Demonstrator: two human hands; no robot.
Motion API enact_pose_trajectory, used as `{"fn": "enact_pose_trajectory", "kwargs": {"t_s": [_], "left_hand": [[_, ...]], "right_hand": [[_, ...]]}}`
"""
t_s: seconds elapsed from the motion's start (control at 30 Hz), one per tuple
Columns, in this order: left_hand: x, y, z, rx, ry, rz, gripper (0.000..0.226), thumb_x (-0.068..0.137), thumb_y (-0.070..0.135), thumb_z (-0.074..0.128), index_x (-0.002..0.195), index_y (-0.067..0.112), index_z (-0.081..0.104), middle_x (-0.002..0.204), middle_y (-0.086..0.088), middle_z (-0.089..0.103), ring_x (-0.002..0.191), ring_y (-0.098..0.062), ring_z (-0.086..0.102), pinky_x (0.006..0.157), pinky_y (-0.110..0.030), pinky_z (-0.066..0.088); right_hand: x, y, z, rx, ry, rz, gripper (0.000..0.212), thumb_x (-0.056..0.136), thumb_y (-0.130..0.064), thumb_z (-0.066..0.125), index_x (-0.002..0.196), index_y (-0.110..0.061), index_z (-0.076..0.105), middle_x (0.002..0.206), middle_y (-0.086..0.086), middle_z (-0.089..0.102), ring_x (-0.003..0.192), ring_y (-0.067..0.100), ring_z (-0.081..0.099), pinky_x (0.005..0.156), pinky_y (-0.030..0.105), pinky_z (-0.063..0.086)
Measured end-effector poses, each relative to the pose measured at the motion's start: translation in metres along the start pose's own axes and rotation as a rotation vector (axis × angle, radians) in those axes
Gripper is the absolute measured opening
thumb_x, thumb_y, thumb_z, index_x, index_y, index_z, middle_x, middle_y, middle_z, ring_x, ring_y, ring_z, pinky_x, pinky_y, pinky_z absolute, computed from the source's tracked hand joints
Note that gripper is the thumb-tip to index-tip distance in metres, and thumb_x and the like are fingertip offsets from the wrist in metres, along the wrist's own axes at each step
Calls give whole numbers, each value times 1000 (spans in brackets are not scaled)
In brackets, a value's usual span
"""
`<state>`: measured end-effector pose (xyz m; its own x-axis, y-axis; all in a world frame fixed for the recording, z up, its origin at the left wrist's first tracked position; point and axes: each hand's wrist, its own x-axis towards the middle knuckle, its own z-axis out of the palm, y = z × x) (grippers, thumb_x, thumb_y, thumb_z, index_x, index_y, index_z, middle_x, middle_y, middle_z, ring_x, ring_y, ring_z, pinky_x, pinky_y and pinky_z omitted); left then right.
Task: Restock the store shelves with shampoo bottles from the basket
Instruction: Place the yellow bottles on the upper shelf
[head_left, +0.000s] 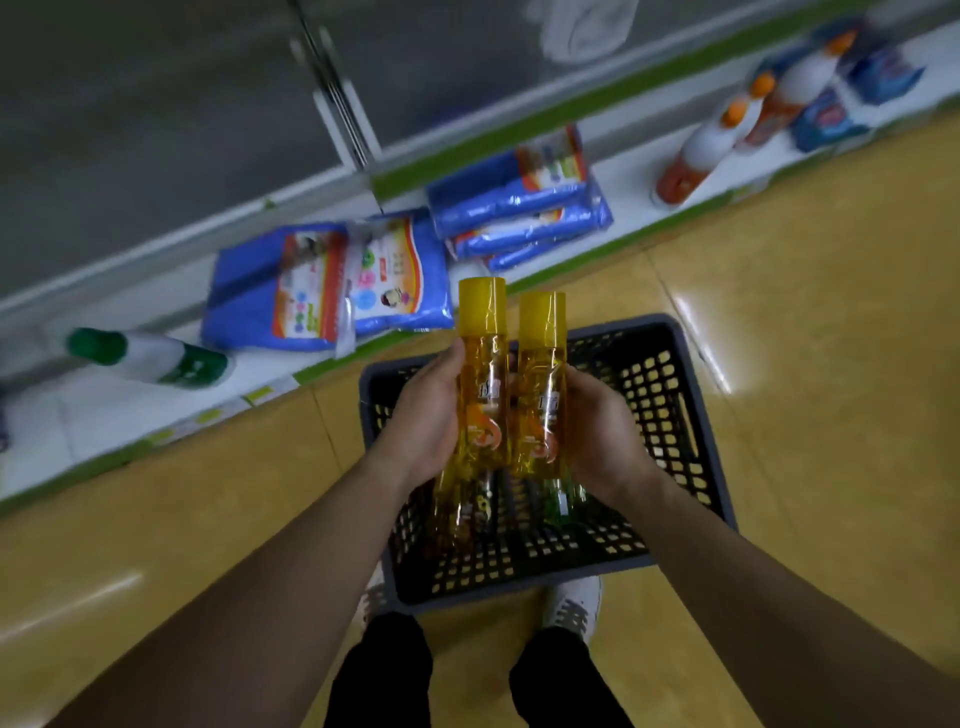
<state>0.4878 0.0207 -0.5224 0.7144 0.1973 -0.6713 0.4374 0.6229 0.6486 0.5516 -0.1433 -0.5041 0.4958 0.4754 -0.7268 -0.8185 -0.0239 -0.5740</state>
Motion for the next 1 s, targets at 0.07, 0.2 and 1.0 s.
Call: {"fn": "enact_pose_trajectory", "kwargs": {"t_s": [0.07,0.2,1.0], "left_hand": [[-22,32,7,-2,-22,43,45,103,44,46,141,20,51,141,-5,59,133,-24,53,113,-52,38],[-64,88,13,-8,-80,44,60,100,50,48,144,10,48,135,-18,59,119,-31,59,111,-55,38],[-249,298,6,54,30,552,45,87,34,65,129,21,55,120,-9,71,109,-26,69,97,-48,53]], "right_hand": [[-17,-24,20,-27,-53,-15,47,107,-35,31,126,-9,65,112,14,72,104,31,68,86,44,55],[-52,-68,58,-68,-134,-87,56,107,-44,27,125,-4,63,109,19,65,101,33,60,92,46,49],[-176,-180,285,-507,-347,-555,49,86,-14,74,122,-15,41,101,1,71,82,7,71,65,18,55]]}}
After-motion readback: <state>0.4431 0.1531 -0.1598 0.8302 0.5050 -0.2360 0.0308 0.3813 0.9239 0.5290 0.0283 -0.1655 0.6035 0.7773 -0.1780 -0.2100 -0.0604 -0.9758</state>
